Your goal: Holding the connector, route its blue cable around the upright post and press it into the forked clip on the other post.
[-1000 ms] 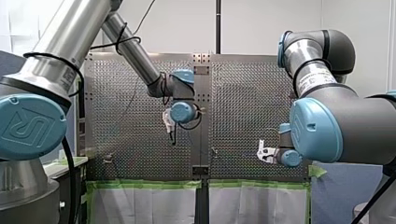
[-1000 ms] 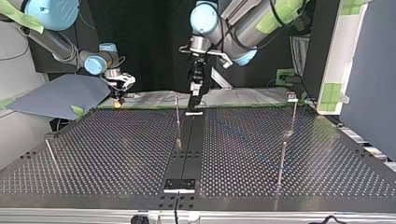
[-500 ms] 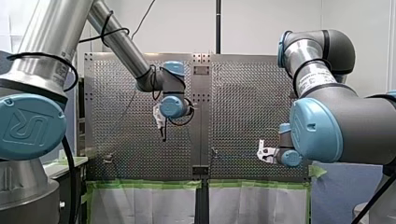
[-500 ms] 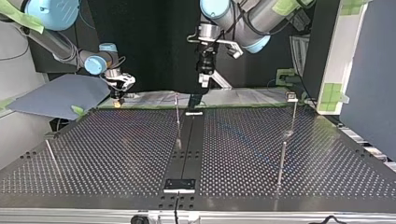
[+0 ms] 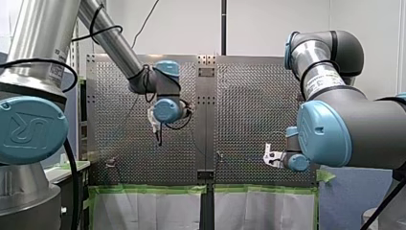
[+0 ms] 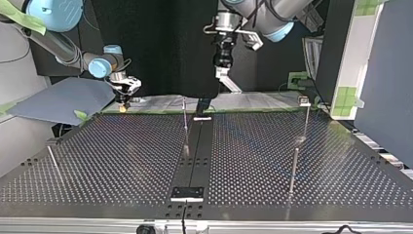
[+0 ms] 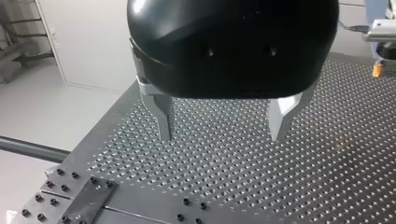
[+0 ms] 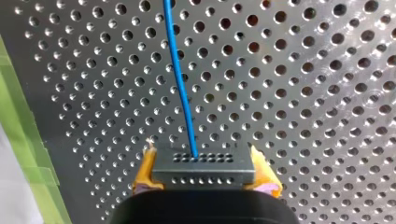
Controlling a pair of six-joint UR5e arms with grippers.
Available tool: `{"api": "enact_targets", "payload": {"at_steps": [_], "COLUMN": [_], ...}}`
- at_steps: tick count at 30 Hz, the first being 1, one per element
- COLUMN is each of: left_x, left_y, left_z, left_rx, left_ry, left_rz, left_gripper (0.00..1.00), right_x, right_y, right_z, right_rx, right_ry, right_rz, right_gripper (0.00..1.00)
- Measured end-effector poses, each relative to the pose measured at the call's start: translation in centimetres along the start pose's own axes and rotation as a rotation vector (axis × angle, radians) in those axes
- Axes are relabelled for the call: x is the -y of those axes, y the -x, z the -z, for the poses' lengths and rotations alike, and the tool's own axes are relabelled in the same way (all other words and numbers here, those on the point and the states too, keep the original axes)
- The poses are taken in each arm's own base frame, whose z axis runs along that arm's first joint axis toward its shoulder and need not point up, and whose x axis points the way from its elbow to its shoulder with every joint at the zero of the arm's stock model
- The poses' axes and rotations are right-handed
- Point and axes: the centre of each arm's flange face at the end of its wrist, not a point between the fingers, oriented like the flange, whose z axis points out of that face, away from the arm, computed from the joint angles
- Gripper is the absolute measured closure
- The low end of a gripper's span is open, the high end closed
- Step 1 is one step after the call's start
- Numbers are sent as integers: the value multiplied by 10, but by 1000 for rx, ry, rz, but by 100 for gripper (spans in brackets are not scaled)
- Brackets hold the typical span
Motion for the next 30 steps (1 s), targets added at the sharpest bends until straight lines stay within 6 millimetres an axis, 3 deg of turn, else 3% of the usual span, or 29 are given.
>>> {"api": "enact_targets", "payload": {"at_steps": [30], "left_x": [-59], "left_y": [-51], "left_z": [77], "left_rx": [-98], "left_ry": [22], "left_rz": [-56], "left_gripper": [0], "right_x": [-1], "right_y": [-1], "right_z": [0], "right_rx": [1], "right_ry": [3], "right_rz": [0], "right_gripper": [100]}}
